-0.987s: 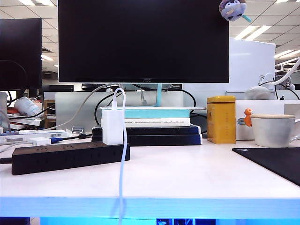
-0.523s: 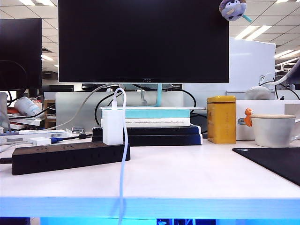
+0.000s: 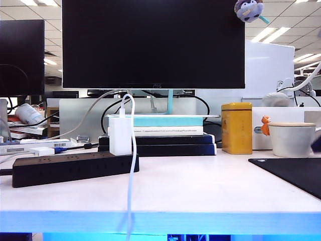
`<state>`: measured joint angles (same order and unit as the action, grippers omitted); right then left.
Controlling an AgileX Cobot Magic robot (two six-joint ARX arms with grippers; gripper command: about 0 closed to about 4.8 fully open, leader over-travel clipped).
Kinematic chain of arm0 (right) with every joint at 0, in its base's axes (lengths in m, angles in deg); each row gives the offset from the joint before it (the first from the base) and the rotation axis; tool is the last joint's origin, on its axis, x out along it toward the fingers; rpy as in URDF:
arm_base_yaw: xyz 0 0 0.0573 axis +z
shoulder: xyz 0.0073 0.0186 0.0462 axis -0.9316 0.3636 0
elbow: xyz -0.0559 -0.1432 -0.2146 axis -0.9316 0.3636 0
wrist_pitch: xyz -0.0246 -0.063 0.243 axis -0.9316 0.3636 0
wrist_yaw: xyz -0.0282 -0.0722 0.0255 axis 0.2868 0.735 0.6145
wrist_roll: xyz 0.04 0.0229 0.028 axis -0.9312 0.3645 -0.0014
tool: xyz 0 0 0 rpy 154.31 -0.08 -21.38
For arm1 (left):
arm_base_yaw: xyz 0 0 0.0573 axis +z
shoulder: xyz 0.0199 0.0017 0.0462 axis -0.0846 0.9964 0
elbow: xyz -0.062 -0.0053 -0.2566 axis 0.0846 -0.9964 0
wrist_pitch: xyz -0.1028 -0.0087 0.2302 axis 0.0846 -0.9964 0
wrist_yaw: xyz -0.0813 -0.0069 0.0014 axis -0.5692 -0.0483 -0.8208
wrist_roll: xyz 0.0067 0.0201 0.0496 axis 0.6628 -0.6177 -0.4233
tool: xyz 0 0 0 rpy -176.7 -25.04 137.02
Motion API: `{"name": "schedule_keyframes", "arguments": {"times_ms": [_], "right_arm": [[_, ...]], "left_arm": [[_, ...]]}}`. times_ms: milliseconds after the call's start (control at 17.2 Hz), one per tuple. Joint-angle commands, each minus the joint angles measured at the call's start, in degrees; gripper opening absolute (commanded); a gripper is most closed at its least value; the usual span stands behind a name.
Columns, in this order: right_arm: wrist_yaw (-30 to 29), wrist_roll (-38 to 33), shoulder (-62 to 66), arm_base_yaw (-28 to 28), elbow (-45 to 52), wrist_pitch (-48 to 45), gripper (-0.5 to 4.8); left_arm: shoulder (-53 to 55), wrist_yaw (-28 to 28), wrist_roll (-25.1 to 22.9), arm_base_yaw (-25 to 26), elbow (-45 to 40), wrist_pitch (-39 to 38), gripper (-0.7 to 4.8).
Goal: Plug the white charger into the left socket.
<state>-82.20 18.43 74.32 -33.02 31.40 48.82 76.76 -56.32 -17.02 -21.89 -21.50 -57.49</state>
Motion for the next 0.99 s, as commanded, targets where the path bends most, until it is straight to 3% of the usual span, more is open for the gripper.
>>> {"name": "schedule_keyframes", "arguments": {"times_ms": [58, 290, 581, 987], "right_arm": [[-0.5, -0.2, 0.0, 0.0, 1.7, -1.0, -0.01], [-1.4, -1.1, -0.1, 0.0, 3.8, -1.0, -0.01], [0.4, -2.4, -0.1, -0.1, 4.9, -0.9, -0.01], [1.2, -2.4, -0.2, -0.1, 4.9, -1.0, -0.01]], "left_arm": [[-0.1, -0.2, -3.3, 0.0, -1.7, 3.5, -0.05], [-0.1, 1.5, -6.5, 0.0, -1.7, 3.5, -0.05], [0.0, 11.3, -6.4, 0.0, -1.7, 2.5, -0.05], [-0.1, 11.4, -5.2, 0.0, -1.7, 2.6, -0.02]]}}
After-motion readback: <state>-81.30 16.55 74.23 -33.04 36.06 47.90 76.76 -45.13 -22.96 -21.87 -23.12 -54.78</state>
